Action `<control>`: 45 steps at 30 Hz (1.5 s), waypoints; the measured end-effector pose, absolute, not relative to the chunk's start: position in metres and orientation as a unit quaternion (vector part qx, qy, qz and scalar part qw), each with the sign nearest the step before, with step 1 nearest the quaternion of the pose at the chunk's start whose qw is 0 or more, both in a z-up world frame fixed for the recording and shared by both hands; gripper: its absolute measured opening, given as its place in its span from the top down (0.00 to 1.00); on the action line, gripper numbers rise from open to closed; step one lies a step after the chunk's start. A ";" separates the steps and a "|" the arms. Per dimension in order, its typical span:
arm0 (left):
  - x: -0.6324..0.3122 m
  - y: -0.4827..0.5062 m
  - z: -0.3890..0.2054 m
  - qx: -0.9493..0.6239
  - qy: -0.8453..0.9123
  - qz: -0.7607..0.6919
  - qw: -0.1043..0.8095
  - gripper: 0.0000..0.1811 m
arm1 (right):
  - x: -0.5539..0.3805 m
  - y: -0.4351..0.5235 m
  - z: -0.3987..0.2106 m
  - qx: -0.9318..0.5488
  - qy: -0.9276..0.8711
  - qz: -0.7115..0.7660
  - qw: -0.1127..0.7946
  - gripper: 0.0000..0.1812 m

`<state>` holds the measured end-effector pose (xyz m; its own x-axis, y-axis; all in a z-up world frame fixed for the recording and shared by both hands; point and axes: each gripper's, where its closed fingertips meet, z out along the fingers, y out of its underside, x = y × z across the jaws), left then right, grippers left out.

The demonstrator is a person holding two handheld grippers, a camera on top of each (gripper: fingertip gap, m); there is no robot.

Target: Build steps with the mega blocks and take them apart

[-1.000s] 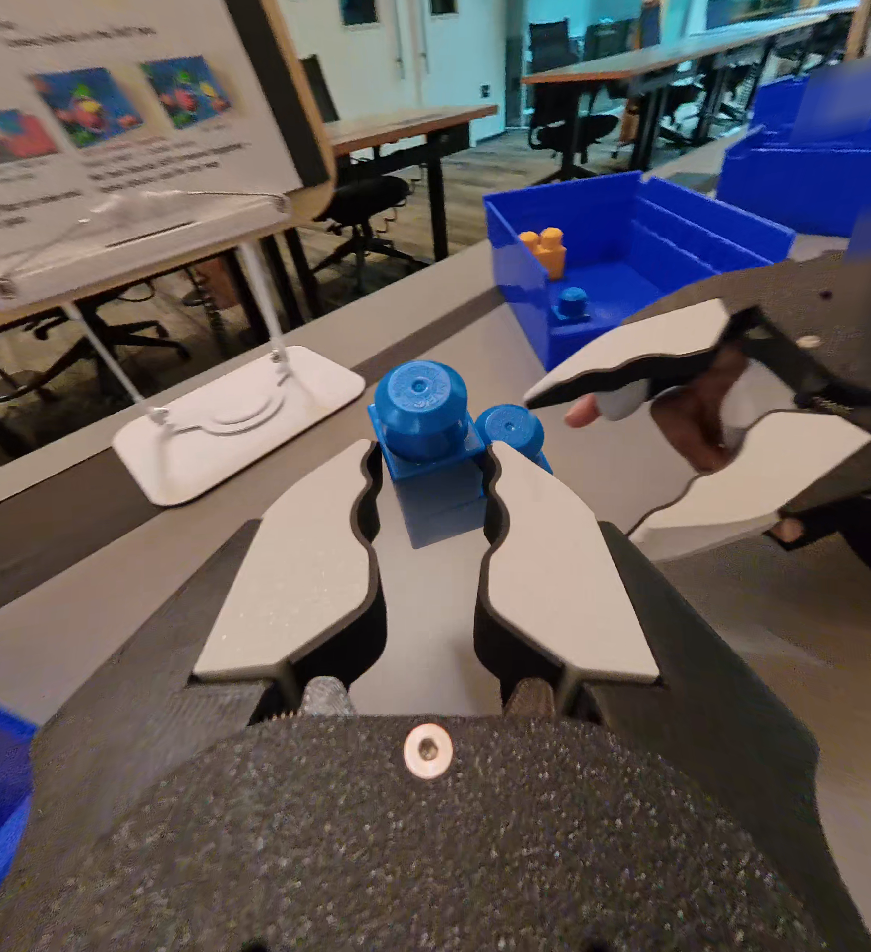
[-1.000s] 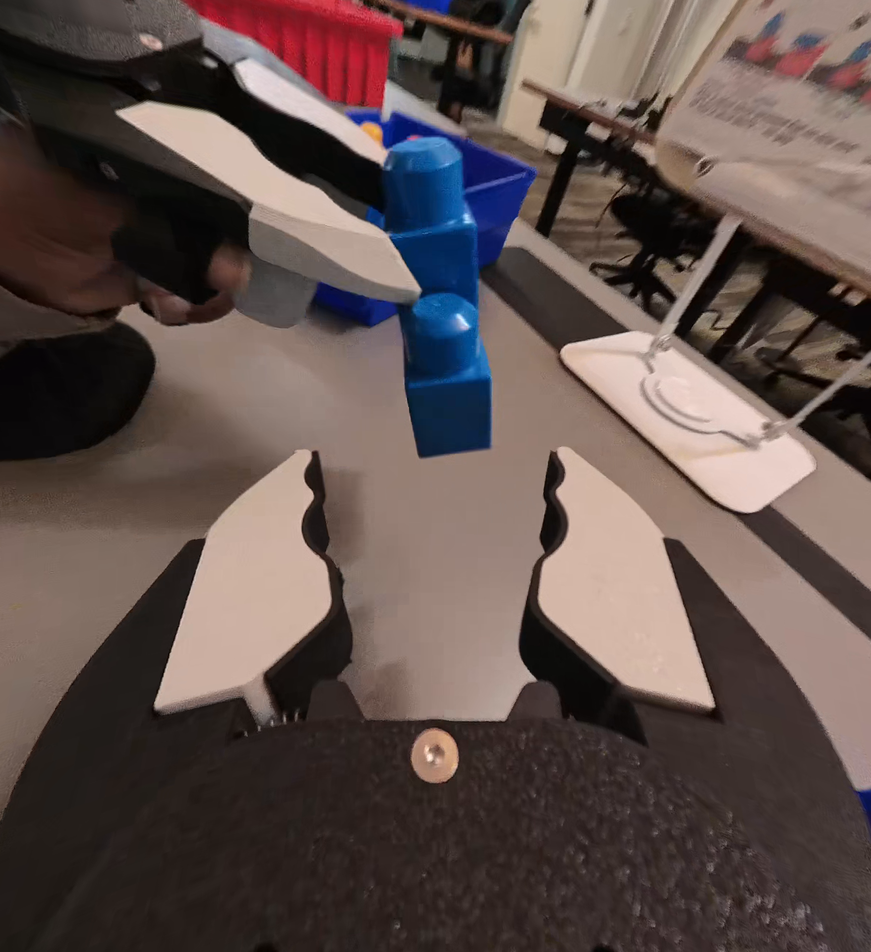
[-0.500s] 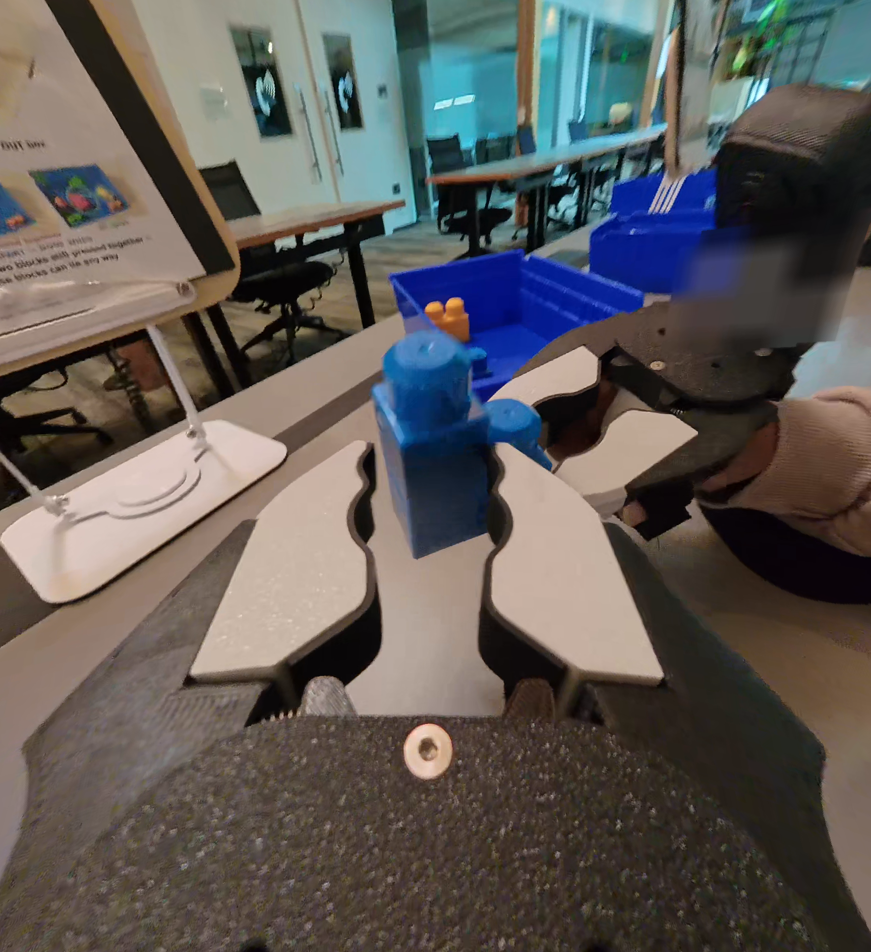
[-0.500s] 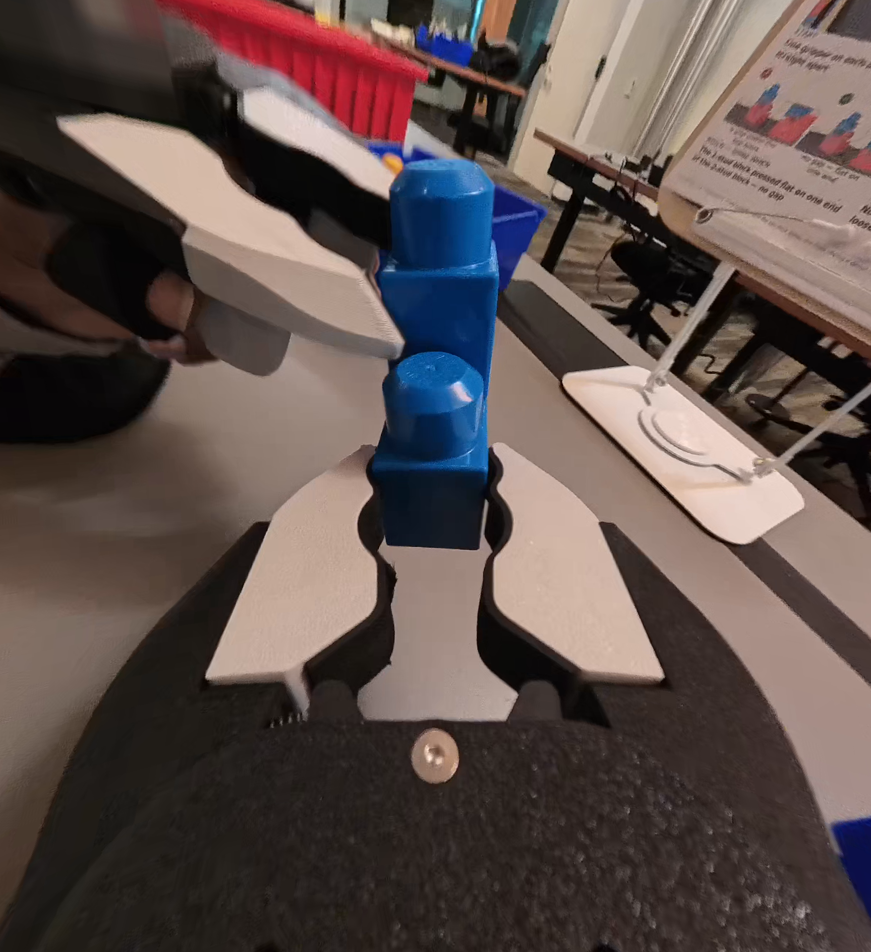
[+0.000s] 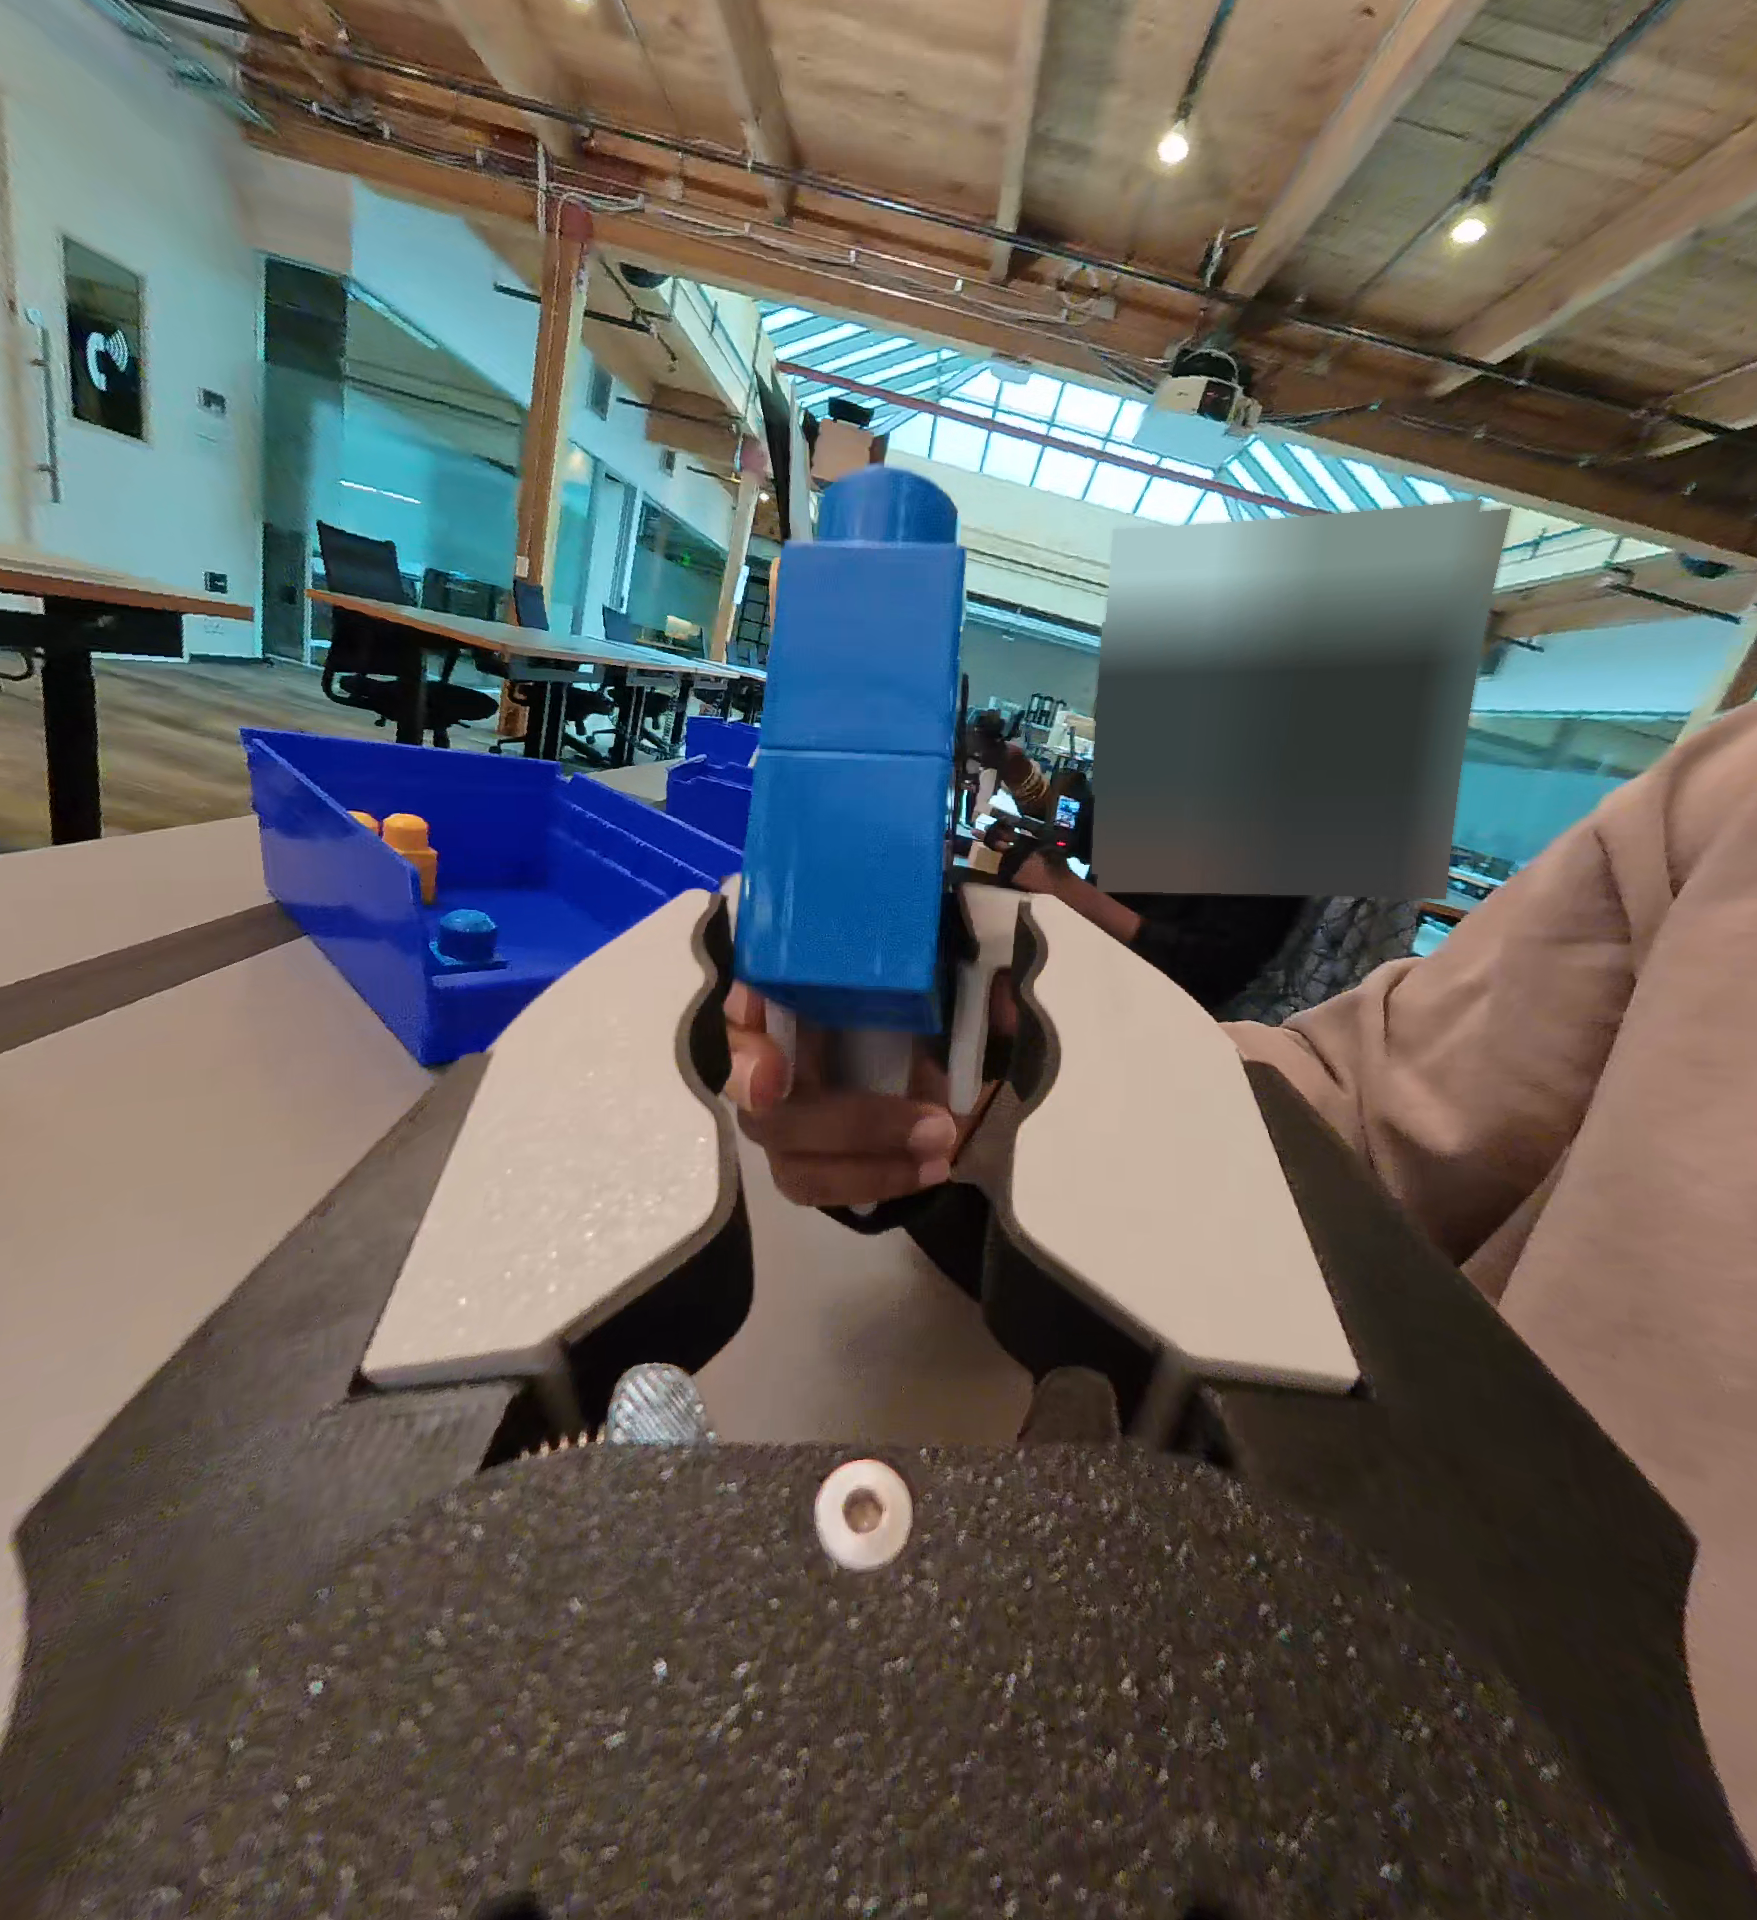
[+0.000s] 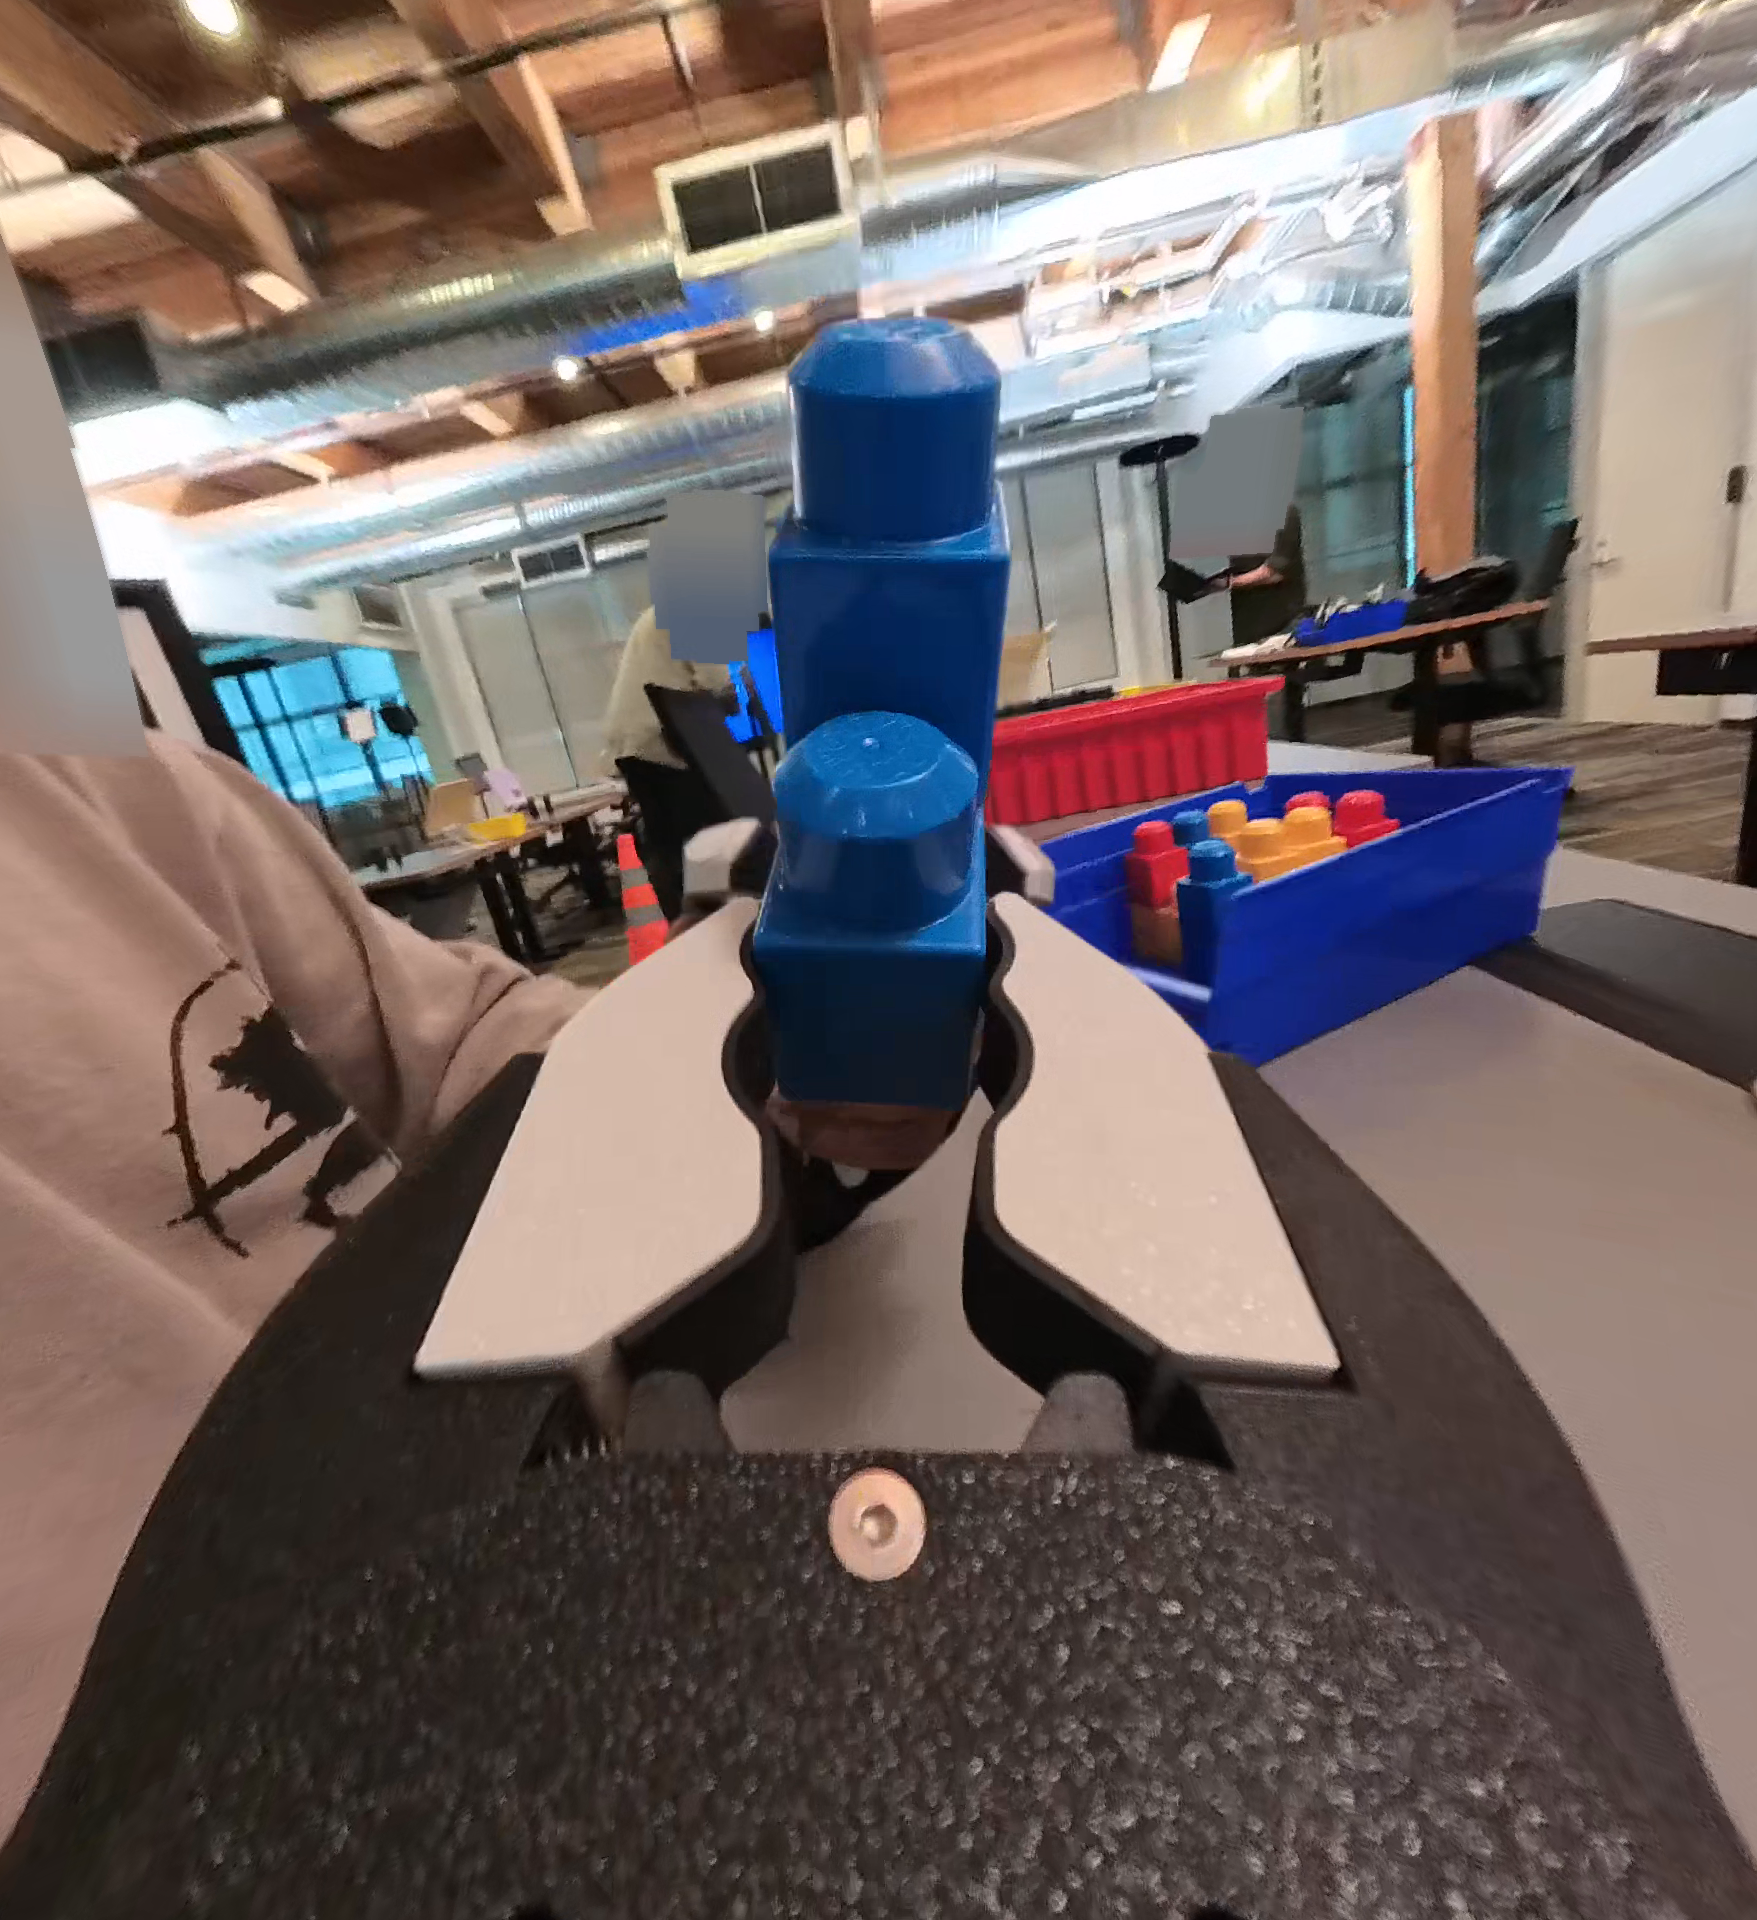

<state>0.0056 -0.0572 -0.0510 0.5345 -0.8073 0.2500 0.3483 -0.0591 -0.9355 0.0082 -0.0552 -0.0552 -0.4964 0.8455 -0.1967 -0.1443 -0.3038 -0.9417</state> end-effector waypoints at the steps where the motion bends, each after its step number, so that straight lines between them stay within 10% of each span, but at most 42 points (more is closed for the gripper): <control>1: 0.007 -0.058 -0.051 -0.579 0.200 -0.439 0.657 0.74 | 0.006 -0.059 -0.060 -0.367 -0.491 0.713 0.341 0.80; 33: -0.004 -0.064 -0.093 -0.654 0.311 -0.323 0.609 0.80 | 0.056 -0.022 0.009 -0.370 -0.554 0.600 0.444 0.83; 38: -0.020 -0.061 -0.080 -0.645 0.286 -0.317 0.634 0.80 | 0.102 0.097 0.029 -0.510 -0.563 0.362 0.540 0.83; 45: -0.016 -0.063 -0.080 -0.644 0.294 -0.310 0.634 0.80 | 0.146 0.231 -0.102 -0.734 -0.584 0.090 0.335 0.83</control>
